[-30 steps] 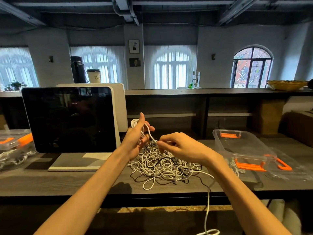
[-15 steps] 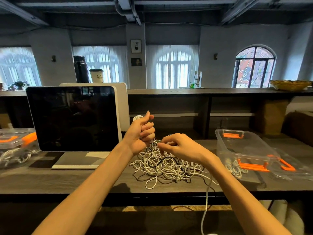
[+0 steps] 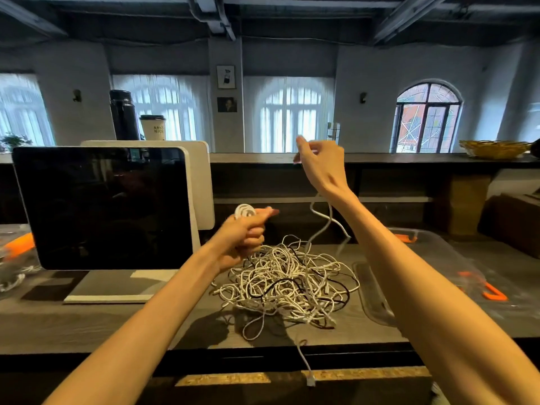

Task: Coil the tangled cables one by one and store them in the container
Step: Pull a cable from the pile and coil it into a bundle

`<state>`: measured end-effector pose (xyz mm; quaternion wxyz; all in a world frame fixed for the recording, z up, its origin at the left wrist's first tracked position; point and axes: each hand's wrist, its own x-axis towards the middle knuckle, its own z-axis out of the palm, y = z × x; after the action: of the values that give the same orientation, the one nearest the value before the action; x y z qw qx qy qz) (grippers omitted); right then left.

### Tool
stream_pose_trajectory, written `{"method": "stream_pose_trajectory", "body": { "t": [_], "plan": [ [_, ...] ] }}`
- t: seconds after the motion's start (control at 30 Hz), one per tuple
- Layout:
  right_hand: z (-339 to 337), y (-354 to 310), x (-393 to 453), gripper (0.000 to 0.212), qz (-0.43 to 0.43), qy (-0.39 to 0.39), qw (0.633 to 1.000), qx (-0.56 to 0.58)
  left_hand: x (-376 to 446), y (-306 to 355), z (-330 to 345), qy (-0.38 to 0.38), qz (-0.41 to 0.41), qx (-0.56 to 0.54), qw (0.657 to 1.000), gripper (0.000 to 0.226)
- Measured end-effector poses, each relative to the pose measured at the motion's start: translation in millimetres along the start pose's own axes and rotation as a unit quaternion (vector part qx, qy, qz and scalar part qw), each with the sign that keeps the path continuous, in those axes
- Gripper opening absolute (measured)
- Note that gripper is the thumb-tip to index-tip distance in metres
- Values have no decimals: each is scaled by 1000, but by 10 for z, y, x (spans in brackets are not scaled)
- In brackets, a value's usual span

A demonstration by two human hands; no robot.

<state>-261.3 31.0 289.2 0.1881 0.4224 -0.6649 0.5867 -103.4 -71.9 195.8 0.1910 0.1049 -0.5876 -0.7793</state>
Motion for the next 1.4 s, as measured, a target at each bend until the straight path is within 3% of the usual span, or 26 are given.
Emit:
{"method": "stream_pose_trajectory", "body": {
  "t": [0.13, 0.3, 0.43, 0.6, 0.73, 0.87, 1.03, 1.1, 1.2, 1.27, 1.4],
  "plan": [
    [144, -134, 373, 49, -95, 149, 980, 91, 164, -86, 180, -71, 10, 166, 984, 37],
    [263, -154, 474, 45, -208, 220, 945, 121, 510, -126, 202, -3, 32, 108, 994, 22],
    [380, 319, 202, 46, -170, 158, 967, 106, 722, -268, 43, 52, 15, 47, 997, 17],
    [503, 1092, -309, 47, -61, 6, 997, 39, 761, -452, -172, 73, -9, -133, 988, 36],
    [554, 1472, -626, 50, 22, -103, 994, -32, 697, -398, -262, 64, -4, -188, 980, 23],
    [592, 1488, -733, 49, 50, -211, 971, -98, 597, -226, -200, 76, 14, -177, 981, 40],
    [481, 1095, -679, 47, 38, -214, 973, -80, 445, 100, -4, 51, 63, -154, 985, 48],
    [406, 805, -651, 48, 54, -234, 971, 14, 357, 237, 108, 37, 87, -157, 983, 50],
    [273, 346, -722, 53, 89, -317, 928, 174, 211, 429, 260, 31, 123, -172, 977, 54],
    [154, 106, -857, 47, 53, -295, 935, 191, 103, 549, 321, 24, 135, -195, 971, 56],
    [-76, -241, -1060, 31, -83, -204, 971, 89, -163, 683, 415, 56, 134, -178, 973, 50]
  ]
}}
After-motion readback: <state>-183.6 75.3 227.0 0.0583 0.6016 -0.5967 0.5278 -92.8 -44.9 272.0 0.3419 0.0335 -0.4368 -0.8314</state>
